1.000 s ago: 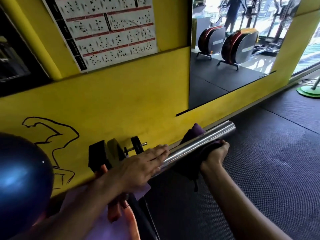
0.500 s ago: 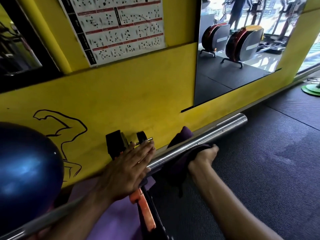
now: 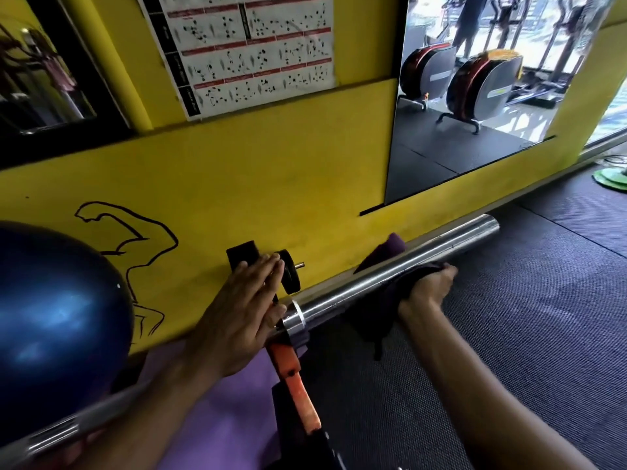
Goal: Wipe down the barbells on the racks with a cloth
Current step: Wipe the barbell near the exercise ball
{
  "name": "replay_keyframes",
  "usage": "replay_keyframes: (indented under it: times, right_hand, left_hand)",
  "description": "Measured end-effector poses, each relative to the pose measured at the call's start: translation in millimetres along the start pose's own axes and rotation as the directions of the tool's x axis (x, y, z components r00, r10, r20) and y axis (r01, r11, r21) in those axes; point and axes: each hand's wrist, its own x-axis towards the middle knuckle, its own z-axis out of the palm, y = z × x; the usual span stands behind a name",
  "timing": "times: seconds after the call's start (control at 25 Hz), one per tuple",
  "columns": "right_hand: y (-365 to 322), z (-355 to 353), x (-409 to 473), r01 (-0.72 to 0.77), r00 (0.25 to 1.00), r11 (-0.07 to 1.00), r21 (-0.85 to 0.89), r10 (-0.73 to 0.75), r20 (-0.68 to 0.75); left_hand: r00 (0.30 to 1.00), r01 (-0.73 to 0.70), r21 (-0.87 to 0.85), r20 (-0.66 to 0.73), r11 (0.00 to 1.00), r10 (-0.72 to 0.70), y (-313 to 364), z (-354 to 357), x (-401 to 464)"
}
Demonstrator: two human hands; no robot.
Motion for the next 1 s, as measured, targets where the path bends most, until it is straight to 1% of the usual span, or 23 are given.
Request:
replay_keyframes:
  times: [0.08, 0.16, 0.24, 0.32, 0.4, 0.48, 0.56, 0.64, 0.68, 0.72, 0.76, 0.8, 0.84, 0.88, 0.92, 0.96, 1.0]
  right_hand:
    - [-3, 1, 15, -0.007, 0.998, 0.999, 0.034, 0.004, 0.064]
    - [15, -2, 9, -0.065, 0.989, 0.997, 0.035, 0.059, 0.135]
    - [41, -4, -30, -0.13, 0.972, 0.991, -0.043, 0.135, 0.191]
    - [78, -13, -72, -0.196, 0.939, 0.968, -0.158, 0.232, 0.255]
    - [112, -23, -108, -0.169, 0.915, 0.933, -0.319, 0.268, 0.301]
    - [126, -33, -124, -0.089, 0.902, 0.897, -0.433, 0.256, 0.347]
    - [121, -46, -128, 0.109, 0.89, 0.848, -0.519, 0.149, 0.431]
    - [109, -61, -136, 0.341, 0.847, 0.707, -0.619, 0.054, 0.529]
    - [103, -69, -141, 0.443, 0.817, 0.637, -0.632, 0.004, 0.576]
    - [96, -74, -144, 0.536, 0.777, 0.58, -0.614, -0.055, 0.627]
    - [84, -73, -151, 0.635, 0.71, 0.538, -0.555, -0.122, 0.694]
    - [73, -68, -152, 0.73, 0.622, 0.493, -0.473, -0.193, 0.759]
    - [60, -59, -152, 0.818, 0.515, 0.431, -0.381, -0.252, 0.819]
    - [47, -47, -152, 0.9, 0.393, 0.322, -0.296, -0.302, 0.868]
    - [39, -31, -152, 0.954, 0.285, 0.182, -0.239, -0.301, 0.91]
    - [38, -16, -147, 0.975, 0.221, 0.033, -0.219, -0.242, 0.945]
    - [43, -3, -141, 0.967, 0.196, -0.139, -0.214, -0.131, 0.972]
  left_hand:
    - [1.0, 0.021, -0.037, -0.007, 0.999, -0.021, -2, 0, -4]
    - [0.999, 0.037, -0.075, -0.016, 0.997, -0.039, -2, 2, -3]
    - [0.998, 0.05, -0.101, -0.019, 0.994, -0.052, -3, 4, 0]
    - [0.998, 0.058, -0.119, -0.02, 0.991, -0.06, -3, 6, 1]
    - [0.998, 0.059, -0.133, -0.028, 0.989, -0.063, -5, 5, 1]
    - [0.997, 0.059, -0.149, -0.037, 0.987, -0.066, -5, 5, 0]
    - [0.997, 0.059, -0.171, -0.042, 0.983, -0.067, -4, 4, -2]
    - [0.997, 0.053, -0.187, -0.036, 0.981, -0.061, -4, 4, -4]
    - [0.998, 0.048, -0.196, -0.034, 0.979, -0.056, -4, 3, -4]
    - [0.998, 0.045, -0.215, -0.03, 0.976, -0.053, -5, 2, -4]
    - [0.998, 0.048, -0.246, -0.02, 0.968, -0.055, -5, 0, -4]
    - [0.998, 0.056, -0.279, -0.004, 0.959, -0.06, -6, -2, -5]
    - [0.998, 0.063, -0.302, 0.012, 0.951, -0.062, -6, -4, -7]
    - [0.998, 0.065, -0.3, 0.026, 0.952, -0.06, -7, -5, -11]
    - [0.998, 0.066, -0.275, 0.034, 0.959, -0.059, -10, -6, -17]
    - [0.997, 0.071, -0.24, 0.031, 0.968, -0.065, -13, -6, -25]
    - [0.997, 0.08, -0.203, 0.019, 0.976, -0.078, -17, -5, -32]
